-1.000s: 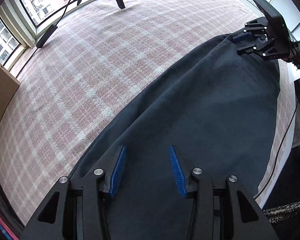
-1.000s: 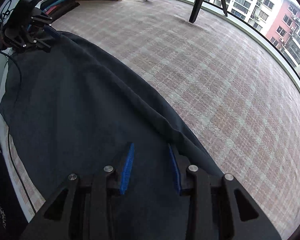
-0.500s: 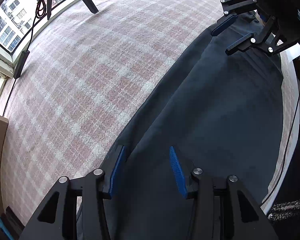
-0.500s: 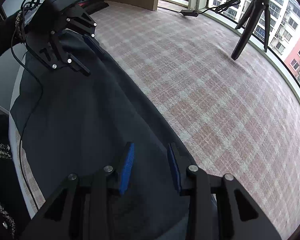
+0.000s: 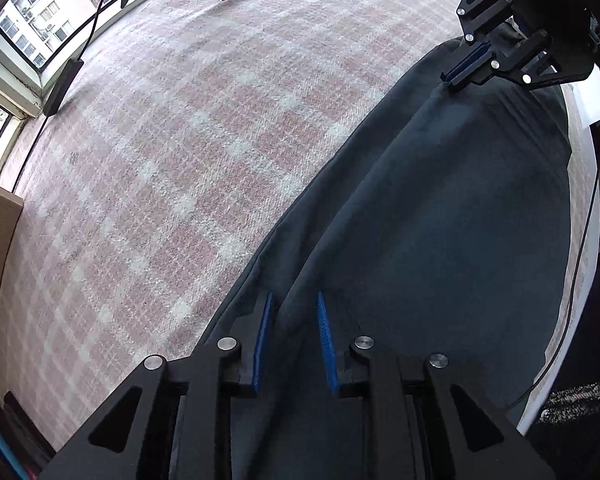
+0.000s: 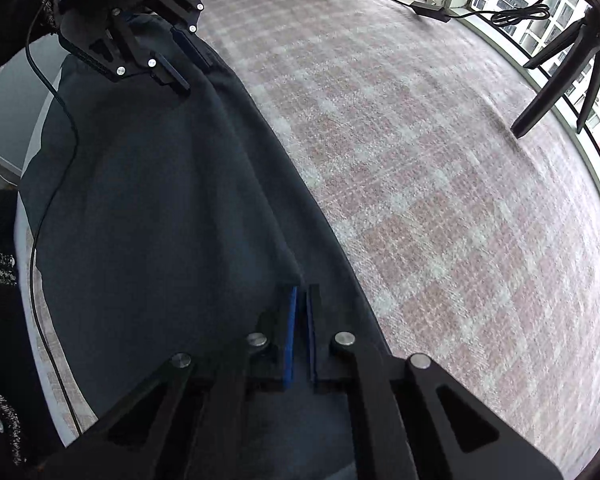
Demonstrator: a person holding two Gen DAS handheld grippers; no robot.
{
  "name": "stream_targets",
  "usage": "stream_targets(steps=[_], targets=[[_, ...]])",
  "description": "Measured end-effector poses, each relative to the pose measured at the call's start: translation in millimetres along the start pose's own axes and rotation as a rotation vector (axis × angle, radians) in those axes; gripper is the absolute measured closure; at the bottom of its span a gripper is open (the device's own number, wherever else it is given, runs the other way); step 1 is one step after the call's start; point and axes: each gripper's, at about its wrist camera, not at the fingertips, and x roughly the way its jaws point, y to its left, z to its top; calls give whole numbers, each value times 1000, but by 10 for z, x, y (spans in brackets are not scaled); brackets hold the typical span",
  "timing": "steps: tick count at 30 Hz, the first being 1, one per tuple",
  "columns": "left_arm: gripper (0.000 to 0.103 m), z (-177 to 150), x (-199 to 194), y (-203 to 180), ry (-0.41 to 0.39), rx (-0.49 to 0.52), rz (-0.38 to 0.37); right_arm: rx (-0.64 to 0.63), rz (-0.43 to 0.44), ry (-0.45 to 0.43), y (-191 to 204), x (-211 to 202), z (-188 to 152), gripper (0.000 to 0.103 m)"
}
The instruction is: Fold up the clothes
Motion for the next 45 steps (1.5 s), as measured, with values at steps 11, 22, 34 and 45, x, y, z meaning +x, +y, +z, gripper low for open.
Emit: stream_targets(steps=[11, 22, 34, 45], targets=[[102, 246, -72, 193, -40, -16, 16, 37, -9, -23, -288, -386, -272, 101], [80, 292, 70, 204, 38, 35, -13, -29, 23, 98, -397, -269, -301, 65], [101, -679, -617, -1076, -22, 26, 26, -116, -16, 86, -331, -301, -269, 100], [84, -821, -541, -1145, 0, -77, 56, -31, -72, 100, -682, -346, -192, 95]])
